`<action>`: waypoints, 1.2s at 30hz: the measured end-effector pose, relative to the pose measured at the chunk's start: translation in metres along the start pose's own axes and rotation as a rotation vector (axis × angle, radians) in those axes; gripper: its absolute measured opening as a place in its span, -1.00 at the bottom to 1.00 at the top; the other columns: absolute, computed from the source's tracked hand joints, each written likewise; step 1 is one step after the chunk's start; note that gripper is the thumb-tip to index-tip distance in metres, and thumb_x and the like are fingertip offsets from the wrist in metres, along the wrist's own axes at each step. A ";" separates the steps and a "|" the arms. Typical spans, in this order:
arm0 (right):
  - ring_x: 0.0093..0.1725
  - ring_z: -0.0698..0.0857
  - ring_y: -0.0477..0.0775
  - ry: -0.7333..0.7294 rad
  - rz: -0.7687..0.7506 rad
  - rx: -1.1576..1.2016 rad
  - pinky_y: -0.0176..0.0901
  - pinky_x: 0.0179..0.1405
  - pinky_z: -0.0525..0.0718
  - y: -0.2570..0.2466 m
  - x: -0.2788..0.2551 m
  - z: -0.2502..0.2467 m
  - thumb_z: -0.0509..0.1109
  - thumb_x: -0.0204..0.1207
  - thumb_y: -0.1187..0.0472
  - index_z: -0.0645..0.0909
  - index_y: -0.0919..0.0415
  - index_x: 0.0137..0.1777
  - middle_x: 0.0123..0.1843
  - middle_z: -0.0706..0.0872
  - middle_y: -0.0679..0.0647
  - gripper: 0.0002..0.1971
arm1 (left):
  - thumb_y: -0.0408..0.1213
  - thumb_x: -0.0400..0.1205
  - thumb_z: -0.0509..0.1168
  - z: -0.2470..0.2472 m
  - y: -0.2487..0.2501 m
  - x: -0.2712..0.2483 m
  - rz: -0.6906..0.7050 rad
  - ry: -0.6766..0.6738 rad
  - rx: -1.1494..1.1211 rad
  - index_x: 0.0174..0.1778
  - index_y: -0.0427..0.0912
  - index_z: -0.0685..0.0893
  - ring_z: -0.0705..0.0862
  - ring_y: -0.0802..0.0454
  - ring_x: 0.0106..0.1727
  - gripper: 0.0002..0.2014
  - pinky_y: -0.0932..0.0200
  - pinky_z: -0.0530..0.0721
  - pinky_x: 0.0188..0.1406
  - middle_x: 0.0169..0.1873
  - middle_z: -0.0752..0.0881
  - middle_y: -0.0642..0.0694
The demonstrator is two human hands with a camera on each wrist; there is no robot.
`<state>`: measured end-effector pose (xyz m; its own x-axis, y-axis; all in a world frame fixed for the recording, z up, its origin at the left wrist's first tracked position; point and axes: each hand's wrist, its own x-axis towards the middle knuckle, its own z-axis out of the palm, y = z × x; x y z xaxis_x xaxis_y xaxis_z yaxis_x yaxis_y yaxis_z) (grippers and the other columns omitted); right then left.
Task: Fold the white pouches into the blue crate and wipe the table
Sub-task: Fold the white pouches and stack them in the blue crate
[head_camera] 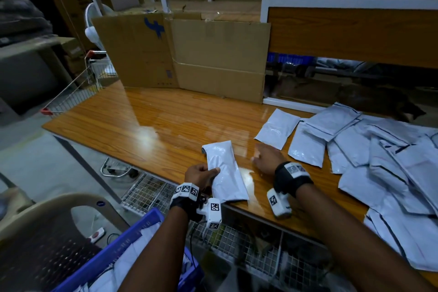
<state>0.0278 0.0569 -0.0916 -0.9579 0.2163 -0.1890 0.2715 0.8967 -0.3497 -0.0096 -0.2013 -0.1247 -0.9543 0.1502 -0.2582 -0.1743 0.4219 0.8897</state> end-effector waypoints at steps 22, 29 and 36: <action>-0.04 0.73 -0.16 -0.050 -0.192 0.124 -0.14 -0.02 0.66 0.016 -0.068 0.007 0.40 0.54 -0.08 0.78 -0.09 -0.11 -0.06 0.82 -0.21 -0.84 | -0.08 0.52 0.54 -0.043 -0.013 0.014 -0.027 0.173 0.164 -0.60 -0.13 0.37 0.33 -0.01 -0.61 -0.47 0.24 0.24 -0.54 -0.70 0.34 -0.04; 0.07 0.68 0.17 0.155 0.206 0.158 -0.13 -0.14 0.54 0.001 -0.038 0.007 0.48 0.36 -0.30 0.59 0.08 0.08 0.02 0.69 0.02 -0.50 | -0.11 0.56 0.50 -0.042 -0.019 0.009 -0.013 0.149 0.135 -0.54 -0.16 0.40 0.43 -0.06 -0.53 -0.52 0.17 0.33 -0.42 -0.61 0.43 -0.11; 0.22 0.66 0.29 0.040 0.217 0.096 -0.02 -0.02 0.63 -0.029 -0.026 0.038 0.57 0.02 -0.44 0.55 0.17 0.22 0.24 0.67 0.18 -0.11 | -0.14 0.53 0.50 -0.053 -0.037 -0.002 0.046 0.117 0.011 -0.54 -0.16 0.40 0.40 -0.01 -0.52 -0.54 0.14 0.33 -0.38 -0.61 0.43 -0.12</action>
<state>0.0484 0.0104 -0.1114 -0.8784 0.4169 -0.2337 0.4775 0.7868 -0.3910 -0.0139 -0.2651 -0.1371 -0.9832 0.0642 -0.1711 -0.1278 0.4271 0.8951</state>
